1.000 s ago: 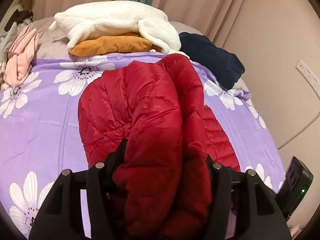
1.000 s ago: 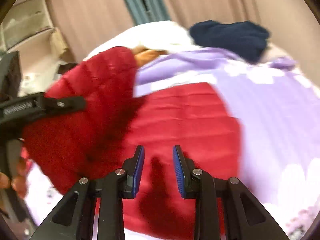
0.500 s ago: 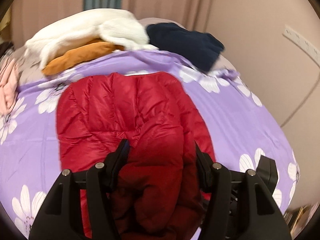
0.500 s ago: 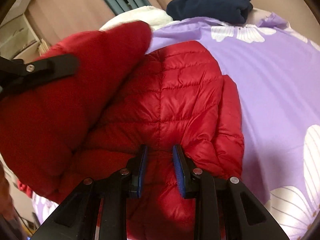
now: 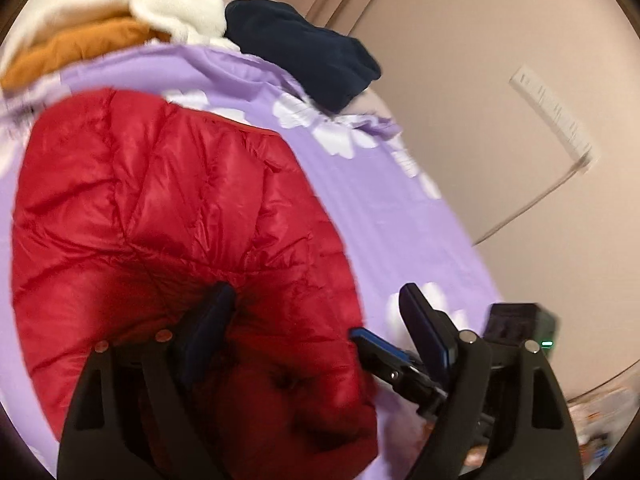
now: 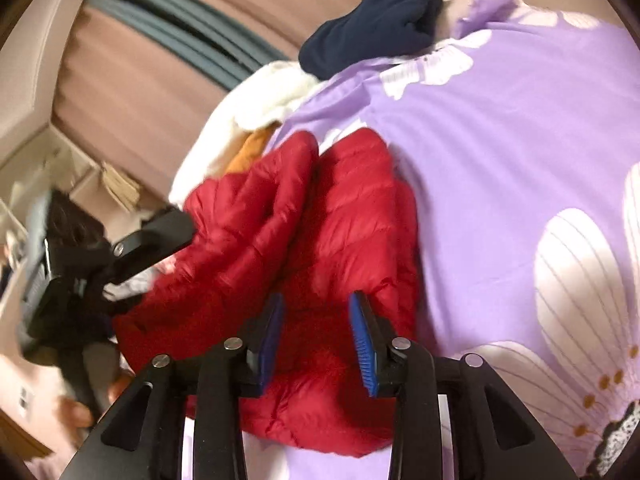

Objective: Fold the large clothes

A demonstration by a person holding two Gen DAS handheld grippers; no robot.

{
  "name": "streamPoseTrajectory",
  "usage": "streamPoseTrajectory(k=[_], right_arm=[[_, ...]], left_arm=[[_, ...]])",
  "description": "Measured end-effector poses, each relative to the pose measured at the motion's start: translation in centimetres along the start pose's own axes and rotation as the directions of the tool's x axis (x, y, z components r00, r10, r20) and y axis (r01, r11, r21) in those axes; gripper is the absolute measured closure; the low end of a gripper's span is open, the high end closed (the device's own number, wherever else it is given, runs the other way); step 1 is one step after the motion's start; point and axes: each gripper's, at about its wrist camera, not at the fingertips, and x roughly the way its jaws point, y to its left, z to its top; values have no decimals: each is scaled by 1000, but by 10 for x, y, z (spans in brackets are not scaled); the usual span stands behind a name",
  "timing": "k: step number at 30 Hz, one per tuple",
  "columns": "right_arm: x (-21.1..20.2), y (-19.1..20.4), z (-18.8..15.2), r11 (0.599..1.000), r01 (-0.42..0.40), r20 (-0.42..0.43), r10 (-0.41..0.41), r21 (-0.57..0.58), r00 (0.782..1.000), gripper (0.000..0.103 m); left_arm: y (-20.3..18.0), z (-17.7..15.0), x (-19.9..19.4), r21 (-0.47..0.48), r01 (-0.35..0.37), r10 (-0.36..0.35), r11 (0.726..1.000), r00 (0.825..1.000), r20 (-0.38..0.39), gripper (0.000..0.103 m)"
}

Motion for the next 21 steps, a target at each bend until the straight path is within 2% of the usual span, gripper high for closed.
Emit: streamPoseTrajectory(k=[2,5,8,11,16,18,19,21], right_arm=[[-3,1,7,1000,-18,17,17,12,1000,68],[-10,15,14,999,-25,67,27,-30,997,68],[-10,41,17,988,-75,78,85,-133,993,68],[-8,68,10,959,-104,50,121,-263,991,68],[-7,106,-7,888,-152,1,169,-434,986,68],[-1,116,-9,860,-132,-26,138,-493,990,68],[3,118,-10,851,-121,-43,116,-511,992,72],[19,120,-14,827,-68,-83,26,-558,996,74]], left_arm=[[7,-1,-6,-71,85,-85,994,996,4,20],[10,-1,-13,-125,133,-131,983,991,22,20],[13,-1,-18,-168,183,-180,969,983,29,20],[18,3,-17,-228,242,-243,943,970,20,20],[18,7,-15,-265,249,-263,932,965,-19,20],[18,8,-16,-268,249,-266,931,964,-28,20],[18,9,-16,-269,247,-267,931,963,-37,20],[19,12,-15,-267,239,-262,933,963,-54,21]])
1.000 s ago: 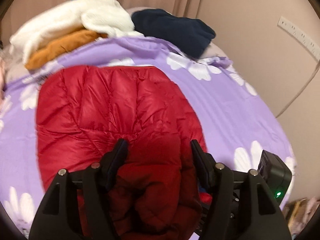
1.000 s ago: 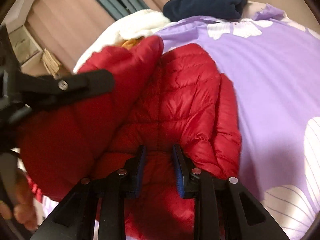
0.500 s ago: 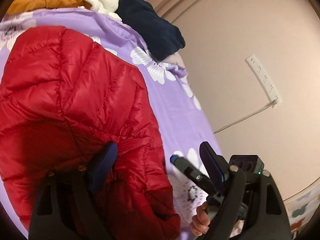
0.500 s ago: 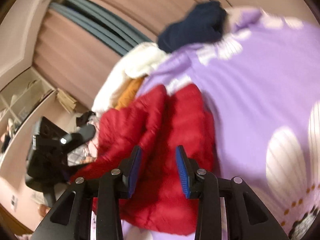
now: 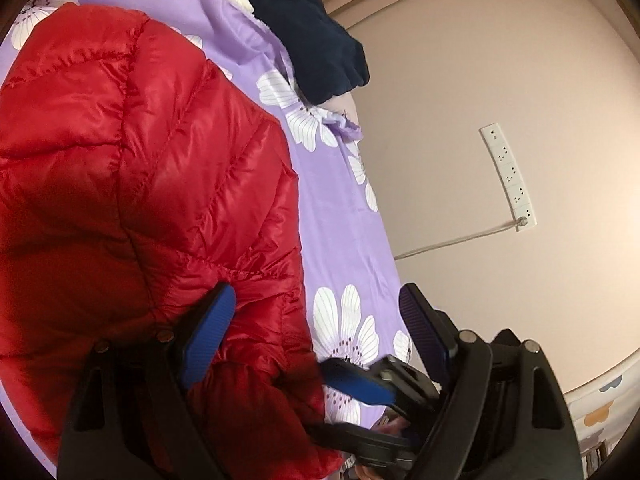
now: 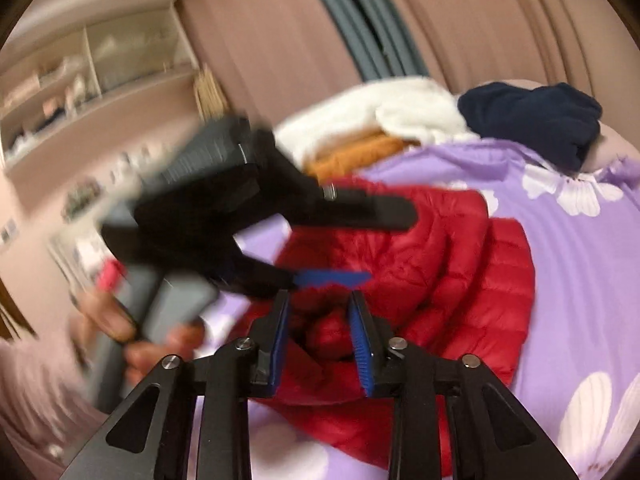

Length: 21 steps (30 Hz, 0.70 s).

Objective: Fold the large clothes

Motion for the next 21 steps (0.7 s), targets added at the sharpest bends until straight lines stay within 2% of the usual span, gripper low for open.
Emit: streamPoseTrajectory(k=[2,5,8,9,10,12,14,16,18,21], right_arm=[[23,-11,-10,997,76,-110,-78,-24,991,76],[41,-19,-29,990,135,-189,-140,-36,972,76],[47,-27,-42,988,151,-194,-152,-15,969,76],[46,-32,-44,989,148,-189,-143,10,971,77],[47,-36,-44,989,144,-184,-137,30,973,78],[48,-44,-48,989,128,-167,-114,77,979,79],[47,-50,-51,987,110,-149,-92,116,985,79],[48,-54,-52,984,103,-138,-83,145,987,79],[47,-54,-53,983,111,-129,-92,147,987,79],[41,-46,-52,983,126,-131,-109,134,985,79]], left_arm=[[1,2,-4,1,-17,17,1000,1000,-5,21],[0,4,-14,6,-6,6,1000,1000,-5,21],[-11,1,-36,93,-53,49,994,998,40,21],[-12,-2,-44,124,-81,74,989,995,61,21],[-16,-5,-53,162,-140,125,977,987,97,21],[-19,-11,-65,219,-294,259,931,950,175,21],[-16,-17,-69,249,-433,378,866,894,241,22],[-7,-20,-63,249,-521,463,817,848,256,25],[4,-23,-52,255,-555,504,792,830,239,31],[11,-28,-40,280,-609,558,743,793,244,31]])
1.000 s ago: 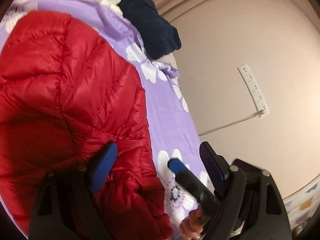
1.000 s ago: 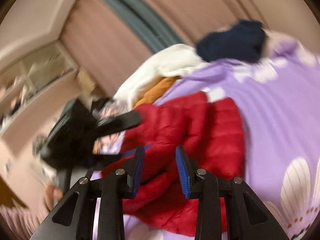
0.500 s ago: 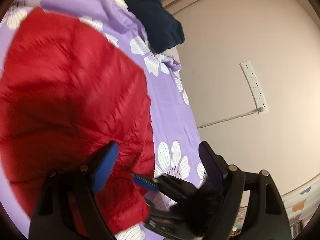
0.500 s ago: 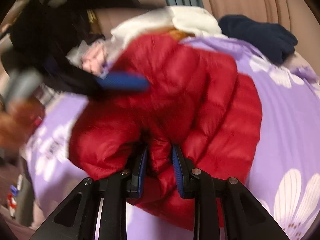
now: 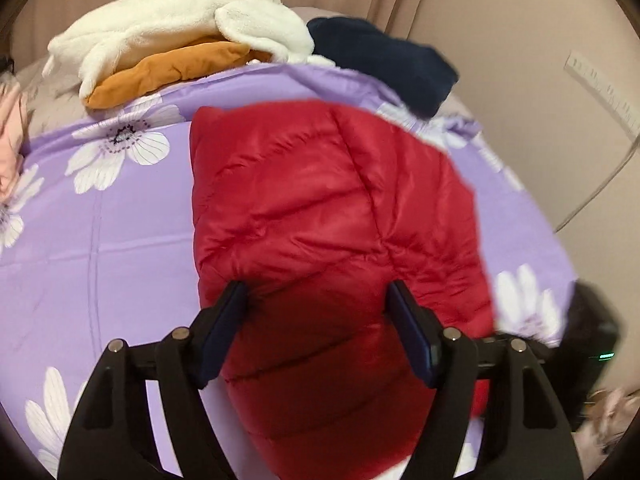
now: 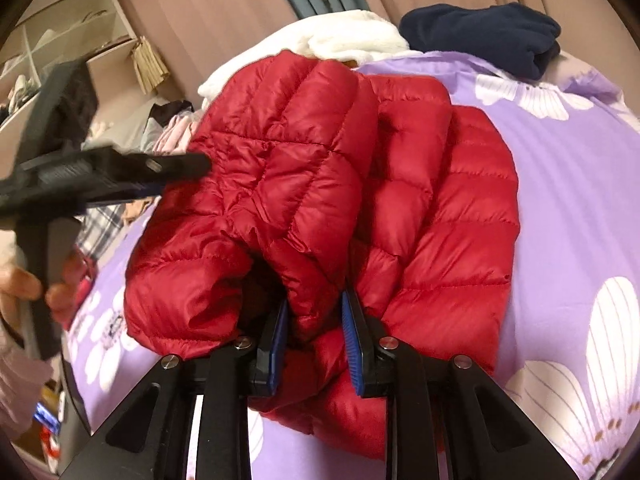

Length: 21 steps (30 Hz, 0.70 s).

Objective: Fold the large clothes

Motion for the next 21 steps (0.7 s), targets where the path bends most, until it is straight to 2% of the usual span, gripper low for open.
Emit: streamPoseTrajectory(k=[2,4,7,10,11,15,18,21], right_arm=[[-10,5,2,1000,25,3,-25,-16,1000,79],[-26,9,7,999,31,40,-30,-29,999,78],[-50,9,27,999,47,157,-43,-21,987,78],[-50,3,55,999,53,214,-53,3,975,78],[-42,2,66,997,82,215,-79,-5,973,78],[-3,-2,89,990,140,140,-136,-17,981,78],[22,-18,90,987,160,54,-161,27,985,78],[32,-26,86,985,166,21,-167,48,986,78]], left_arm=[[-5,-4,2,34,-15,15,999,1000,2,31],[-5,-5,3,55,-10,10,998,1000,1,31],[-2,-7,4,71,6,-5,997,1000,-3,31],[-3,-8,5,76,13,-12,997,1000,-7,31],[-5,-8,6,80,13,-12,997,1000,-8,31],[-8,-7,8,106,2,-1,994,1000,-11,31],[-8,-7,14,109,4,-2,994,1000,-21,31],[-10,-6,20,130,-9,13,991,999,-30,30]])
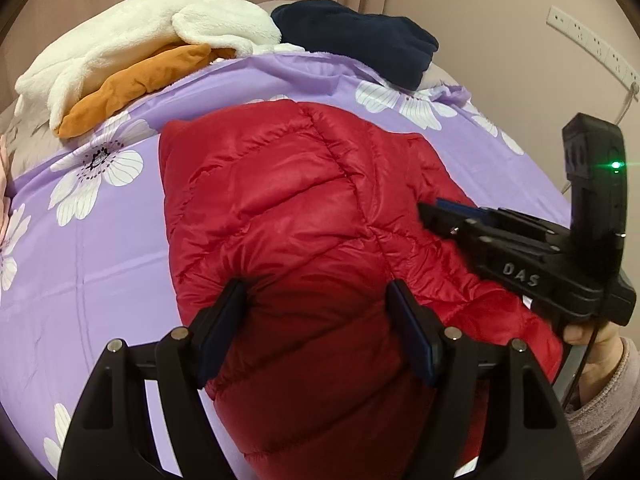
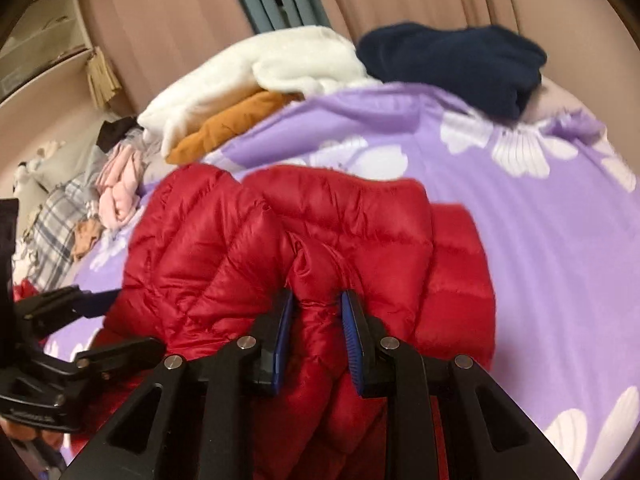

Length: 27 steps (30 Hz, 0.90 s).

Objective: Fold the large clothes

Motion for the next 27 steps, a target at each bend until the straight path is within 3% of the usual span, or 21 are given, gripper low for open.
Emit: streamPoseTrajectory(k=[6,10,18,23,27], right_arm=[[-4,-4,0,999,7,-21,-6,32,1000,78],[-38,2,0,999,-46,59,44,23,997,78],[-76,48,-40,973,-149,44,159,-174,986,78],[-47,50,-64,967,-47,-43,38,-250,998,78],[-37,43,-71,968,-37,-38,28,-249,999,78]], left_arm=[[0,2,4,1,-10,10,1000,1000,-11,26],[4,2,2,-19,7,-7,1000,1000,-15,25],[8,-1,0,-48,31,-32,998,999,-16,25],[5,-4,1,-29,21,-21,999,1000,-19,24],[-2,-6,5,3,-16,16,1000,1000,-18,23]])
